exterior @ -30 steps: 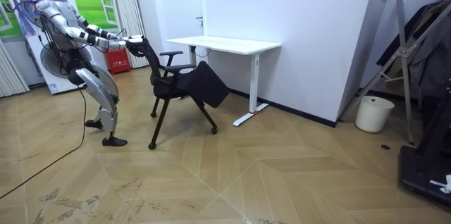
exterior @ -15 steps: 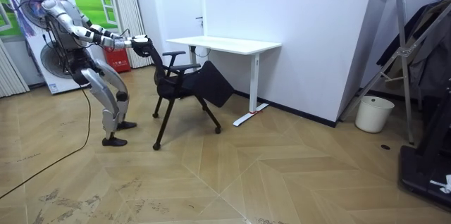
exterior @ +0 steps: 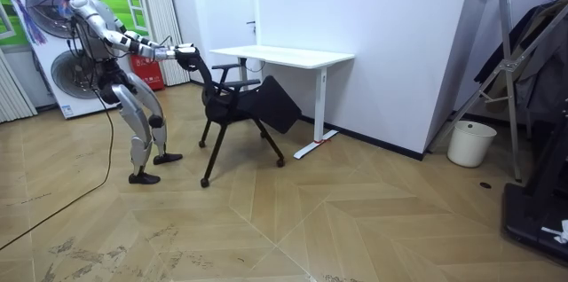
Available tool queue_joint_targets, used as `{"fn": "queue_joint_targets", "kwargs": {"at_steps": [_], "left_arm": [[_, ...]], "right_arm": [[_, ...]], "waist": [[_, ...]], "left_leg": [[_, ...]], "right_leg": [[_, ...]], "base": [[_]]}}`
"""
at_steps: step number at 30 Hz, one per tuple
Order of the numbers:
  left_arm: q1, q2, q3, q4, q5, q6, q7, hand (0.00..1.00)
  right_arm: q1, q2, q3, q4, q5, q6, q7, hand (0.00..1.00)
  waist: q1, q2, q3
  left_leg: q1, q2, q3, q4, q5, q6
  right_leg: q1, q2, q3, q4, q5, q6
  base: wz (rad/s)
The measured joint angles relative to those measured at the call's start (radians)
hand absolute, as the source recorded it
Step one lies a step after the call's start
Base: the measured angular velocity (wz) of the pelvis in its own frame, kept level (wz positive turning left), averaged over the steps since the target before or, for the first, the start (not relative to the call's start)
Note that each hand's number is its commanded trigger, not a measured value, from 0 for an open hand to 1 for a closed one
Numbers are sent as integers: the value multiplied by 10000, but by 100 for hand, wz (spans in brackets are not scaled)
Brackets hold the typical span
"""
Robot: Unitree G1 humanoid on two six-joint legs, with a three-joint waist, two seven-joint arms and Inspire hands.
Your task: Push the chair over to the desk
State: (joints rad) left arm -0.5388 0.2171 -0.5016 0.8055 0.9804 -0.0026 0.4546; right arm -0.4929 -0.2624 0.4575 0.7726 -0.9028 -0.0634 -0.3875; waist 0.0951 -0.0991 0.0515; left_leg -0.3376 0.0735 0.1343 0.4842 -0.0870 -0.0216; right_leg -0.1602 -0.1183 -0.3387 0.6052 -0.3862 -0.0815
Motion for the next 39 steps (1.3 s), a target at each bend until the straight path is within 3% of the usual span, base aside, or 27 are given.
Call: {"fn": "queue_joint_targets", "kwargs": {"at_steps": [6, 11, 13, 15, 16, 17, 18, 19, 20, 21, 22, 23, 24, 25, 26, 27, 28, 29, 30, 31, 32, 33, 34, 35, 36, 38, 39], "left_arm": [[340, 124, 141, -991, 185, 394, -350, 100], [387, 44, 295, -1071, 184, 466, -460, 100], [476, 46, 352, -1134, 185, 472, -455, 100], [664, 47, 363, -1281, 189, 525, -452, 100], [841, 114, 349, -1485, 195, 605, -453, 100], [1029, 295, 304, -1733, 206, 652, -455, 100], [1202, 477, 315, -1956, 240, 690, -425, 100], [1213, 494, 345, -1974, 289, 693, -406, 100], [1189, 440, 508, -1971, 345, 686, -377, 100], [1143, 367, 583, -1954, 345, 676, -406, 100], [1137, 357, 579, -1921, 345, 678, -412, 100], [1114, 361, 539, -1897, 350, 677, -384, 100], [1087, 351, 506, -1853, 349, 670, -352, 100], [1085, 283, 484, -1640, 345, 684, -238, 100], [1103, 290, 431, -1453, 323, 651, -33, 100], [1094, 282, 414, -1397, 313, 632, 63, 100], [978, 268, 465, -1328, 237, 623, 173, 100], [954, 263, 499, -1128, 71, 576, 301, 100], [771, 267, 503, -888, -111, 499, 438, 100], [728, 284, 493, -771, -163, 461, 456, 100], [785, 516, 492, -684, -325, 337, 506, 100], [803, 768, 492, -485, -405, 168, 568, 100], [797, 832, 489, -381, -453, 123, 584, 100], [895, 861, 598, -282, -465, 121, 592, 100], [1010, 890, 623, -332, -465, 67, 638, 100], [988, 760, 568, -396, -465, 161, 704, 100], [973, 620, 552, -392, -465, 348, 754, 100]], "right_arm": [[1, 119, -61, -85, -2, 108, -96, 100], [-105, 218, 46, -55, -1, 325, -137, 100], [-119, 232, 108, -46, -2, 364, -136, 100], [-124, 262, 203, 12, 32, 365, -125, 100], [-124, 284, 289, 21, 78, 366, -77, 100], [-122, 345, 311, 94, 90, 367, -54, 100], [-131, 556, 307, 203, 96, 379, -51, 100], [-142, 658, 299, 220, 96, 385, -55, 100], [-275, 659, 304, 244, 87, 387, -56, 100], [-326, 637, 297, 243, 92, 397, -58, 100], [-323, 630, 296, 240, 127, 399, -57, 100], [-306, 642, 302, 260, 203, 404, -49, 100], [-307, 657, 305, 320, 209, 403, -62, 100], [-327, 654, 313, 449, 214, 411, -77, 100], [-327, 728, 343, 612, 213, 417, -168, 100], [-337, 736, 376, 624, 207, 416, -215, 100], [-430, 734, 439, 620, 160, 431, -288, 100], [-592, 746, 448, 680, -2, 440, -304, 100], [-739, 750, 487, 793, -42, 441, -333, 100], [-734, 744, 554, 790, -36, 413, -348, 100], [-629, 892, 794, 724, -33, 411, -476, 100], [-521, 1149, 897, 716, -74, 434, -511, 100], [-489, 1225, 954, 731, -91, 428, -509, 100], [-451, 1406, 997, 793, -97, 443, -390, 100], [-461, 1378, 998, 790, -85, 413, -243, 100], [-611, 1242, 995, 839, 45, 391, -80, 100], [-851, 1209, 993, 1098, 70, 290, 69, 100]], "waist": [[90, -344, -23], [566, -523, -14], [733, -544, -11], [988, -548, -14], [1114, -565, -9], [1330, -603, -36], [1534, -825, -101], [1570, -861, -108], [1559, -871, -126], [1501, -809, -112], [1456, -827, -99], [1291, -789, -84], [1267, -740, -57], [1326, -566, 36], [1353, -361, 63], [1361, -289, 42], [1365, -124, 48], [1409, 34, 132], [1402, 147, 146], [1422, 152, 141], [1424, 136, 129], [1341, 17, 80], [1260, 23, 102], [1420, 79, 10], [1567, 190, -22], [1537, 247, 28], [1519, 242, 52]], "left_leg": [[-150, -197, -202, 174, -7, -4], [-168, -424, -484, 358, -51, -1], [-132, -555, -470, 244, -55, 5], [-139, -884, -246, -210, -36, 37], [-139, -1095, -153, -476, 34, 176], [-107, -1260, -114, -411, 56, 676], [-52, -1408, -63, -289, -163, 720], [-66, -1468, -108, -196, -275, 710], [-145, -1630, -341, 109, -482, 769], [-233, -1700, -338, 582, -770, 842], [-220, -1702, -174, 792, -912, 877], [-63, -1651, 96, 992, -1201, 1011], [81, -1577, -13, 997, -1351, 1060], [422, -1560, -393, 999, -1552, 1061], [736, -1512, -839, 827, -1693, 1010], [812, -1488, -997, 762, -1702, 987], [901, -1359, -1227, 723, -1733, 828], [1055, -1310, -1482, 625, -1768, 707], [1141, -1259, -1775, 628, -1839, 584], [1197, -1232, -1884, 621, -1880, 514], [1394, -1161, -1996, 649, -2014, 328], [1519, -1109, -2040, 928, -2307, 125], [1542, -1011, -2055, 1255, -2517, -22], [1493, -691, -1964, 1727, -2747, -203], [1538, -434, -1878, 1689, -2743, -221], [1567, -323, -1856, 1309, -2652, -444], [1547, -324, -1808, 1090, -2607, -451]], "right_leg": [[108, -165, -232, 20, -299, 11], [438, -279, -410, -69, -592, -17], [722, -278, -550, -299, -643, -3], [1095, -218, -695, -534, -746, 49], [1423, -203, -988, -637, -891, 124], [1755, -302, -1494, -729, -1060, 273], [2078, -540, -2091, -715, -1170, 450], [2159, -614, -2418, -543, -1190, 513], [1915, -974, -2777, 669, -1113, 627], [1529, -1451, -2690, 2149, -769, 726], [1381, -1604, -2493, 2812, -526, 691], [1230, -1693, -2058, 3601, -5, 621], [1146, -1680, -1871, 3934, 319, 586], [982, -1469, -1462, 4398, 1251, 567], [778, -1187, -1079, 4754, 1919, 624], [538, -1104, -902, 4974, 1724, 737], [-102, -1018, -561, 5326, 1005, 794], [-801, -1097, -214, 5221, 512, 809], [-1428, -1167, 99, 4503, 306, 898], [-1654, -1261, 239, 3987, 303, 910], [-1803, -1460, 386, 2559, 414, 978], [-1744, -1647, 392, 906, 911, 1082], [-1719, -1677, 342, 918, 1604, 909], [-1542, -1354, 292, 944, 1385, 693], [-1412, -1115, 195, 791, 1414, 506], [-1427, -1036, 108, 625, 1441, 528], [-1472, -991, 114, 427, 1573, 425]], "base": [[13], [16], [16], [3], [0], [0], [6], [31], [70], [82], [109], [93], [96], [68], [60], [60], [58], [75], [66], [68], [65], [65], [43], [0], [-12], [0], [0]]}}
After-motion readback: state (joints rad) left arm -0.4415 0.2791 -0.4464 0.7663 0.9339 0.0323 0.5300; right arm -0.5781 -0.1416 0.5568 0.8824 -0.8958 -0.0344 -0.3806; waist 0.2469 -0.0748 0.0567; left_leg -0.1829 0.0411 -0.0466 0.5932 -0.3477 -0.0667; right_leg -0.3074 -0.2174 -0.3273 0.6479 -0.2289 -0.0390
